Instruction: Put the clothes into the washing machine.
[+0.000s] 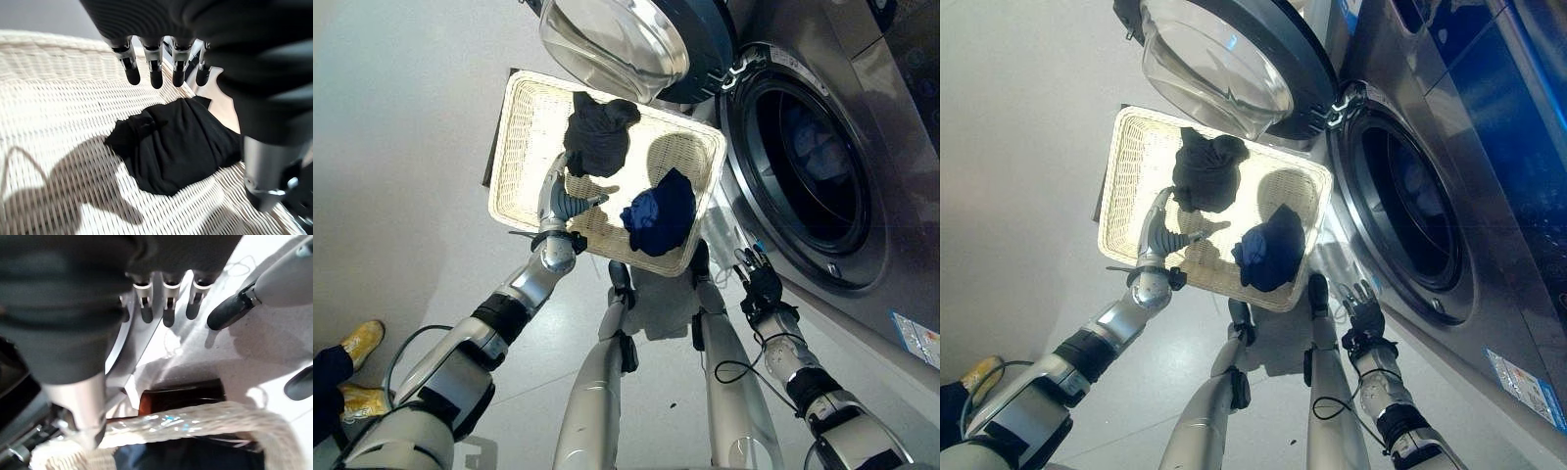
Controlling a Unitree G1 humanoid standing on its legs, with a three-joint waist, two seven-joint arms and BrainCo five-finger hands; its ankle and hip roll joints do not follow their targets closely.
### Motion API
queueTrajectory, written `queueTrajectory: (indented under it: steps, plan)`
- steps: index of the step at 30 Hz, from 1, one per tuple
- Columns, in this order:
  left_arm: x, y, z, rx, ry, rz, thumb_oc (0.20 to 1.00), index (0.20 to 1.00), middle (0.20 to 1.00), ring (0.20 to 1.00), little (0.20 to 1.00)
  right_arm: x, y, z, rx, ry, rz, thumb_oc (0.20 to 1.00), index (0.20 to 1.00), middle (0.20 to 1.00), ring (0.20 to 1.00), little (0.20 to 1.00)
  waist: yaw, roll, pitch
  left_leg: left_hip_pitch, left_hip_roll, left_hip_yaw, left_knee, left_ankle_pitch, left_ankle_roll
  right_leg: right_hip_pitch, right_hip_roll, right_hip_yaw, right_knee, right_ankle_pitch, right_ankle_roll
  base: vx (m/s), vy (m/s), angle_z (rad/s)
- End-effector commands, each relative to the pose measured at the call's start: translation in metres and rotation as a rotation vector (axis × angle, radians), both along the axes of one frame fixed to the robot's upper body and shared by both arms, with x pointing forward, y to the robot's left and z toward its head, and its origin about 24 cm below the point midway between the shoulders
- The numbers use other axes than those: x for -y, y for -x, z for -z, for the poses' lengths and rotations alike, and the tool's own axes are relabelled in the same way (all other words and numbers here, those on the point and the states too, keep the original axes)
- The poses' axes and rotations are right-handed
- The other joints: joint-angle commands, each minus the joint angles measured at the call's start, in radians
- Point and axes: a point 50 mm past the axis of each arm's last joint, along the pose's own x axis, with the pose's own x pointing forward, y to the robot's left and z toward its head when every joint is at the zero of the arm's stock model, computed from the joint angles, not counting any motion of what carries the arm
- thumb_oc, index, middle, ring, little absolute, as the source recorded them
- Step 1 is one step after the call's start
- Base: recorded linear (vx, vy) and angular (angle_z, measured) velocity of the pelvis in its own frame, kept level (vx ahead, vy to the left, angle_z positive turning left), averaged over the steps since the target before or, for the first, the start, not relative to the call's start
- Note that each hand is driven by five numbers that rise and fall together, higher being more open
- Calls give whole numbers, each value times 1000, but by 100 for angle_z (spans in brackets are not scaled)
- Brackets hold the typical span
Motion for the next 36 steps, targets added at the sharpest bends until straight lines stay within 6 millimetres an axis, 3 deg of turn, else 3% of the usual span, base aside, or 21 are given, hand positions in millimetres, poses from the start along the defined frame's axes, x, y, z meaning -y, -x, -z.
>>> queueTrajectory:
  steps: [1,4,8,12,19,21,23,24,36]
  plan:
    - [-36,-3,-23,107,-23,-231,1000,1000,1000,1000,1000,-13,7,5,-10,6,-50,1000,1000,1000,1000,1000,2,-60,-13,-54,-54,74,180,-132,-23,-10,60,-19,26,-31,29,18,19,-7]
    - [-58,-7,-31,117,67,-431,1000,1000,1000,1000,1000,-18,12,11,-43,28,-84,1000,1000,1000,1000,1000,-25,-85,-13,-73,-48,85,233,-157,-23,-32,67,-2,53,-40,26,41,50,-7]
    - [-80,-5,-38,146,131,-556,1000,1000,1000,1000,1000,-18,17,17,-62,42,-106,1000,1000,1000,1000,1000,-47,-101,-13,-89,-44,92,270,-176,-21,-52,77,18,72,-46,21,48,52,-6]
    - [-87,-5,-42,165,137,-587,1000,1000,1000,1000,1000,-18,20,19,-61,62,-122,1000,1000,1000,1000,1000,-59,-108,-13,-108,-40,98,290,-186,-20,-73,87,34,84,-48,17,35,35,-3]
    - [-89,-12,-58,158,113,-548,1000,1000,1000,1000,1000,-23,16,13,-43,85,-146,1000,1000,1000,1000,1000,-78,-117,-13,-137,-36,97,314,-198,-17,-113,104,61,102,-50,12,34,25,-5]
    - [-89,-14,-62,147,108,-535,1000,1000,1000,1000,1000,-24,17,15,-51,89,-151,1000,1000,1000,1000,1000,-81,-117,-13,-125,-30,83,331,-232,-22,-103,114,65,114,-79,15,55,24,-4]
    - [-90,-19,-77,141,113,-510,1000,1000,1000,1000,1000,-24,14,10,-38,93,-157,1000,1000,1000,1000,1000,-97,-130,-13,-166,-32,98,346,-213,-12,-146,114,75,114,-50,8,-3,2,-4]
    - [-89,-20,-75,119,115,-498,1000,1000,1000,1000,1000,-24,18,14,-51,89,-157,1000,1000,1000,1000,1000,-97,-127,-13,-149,-27,82,362,-249,-17,-130,124,77,126,-79,11,94,31,0]
    - [-92,-28,-98,78,150,-459,1000,1000,1000,1000,1000,-23,18,11,-24,71,-174,1000,1000,1000,1000,1000,-141,-156,-13,-233,-19,80,446,-296,-11,-215,133,102,146,-73,4,26,3,-3]
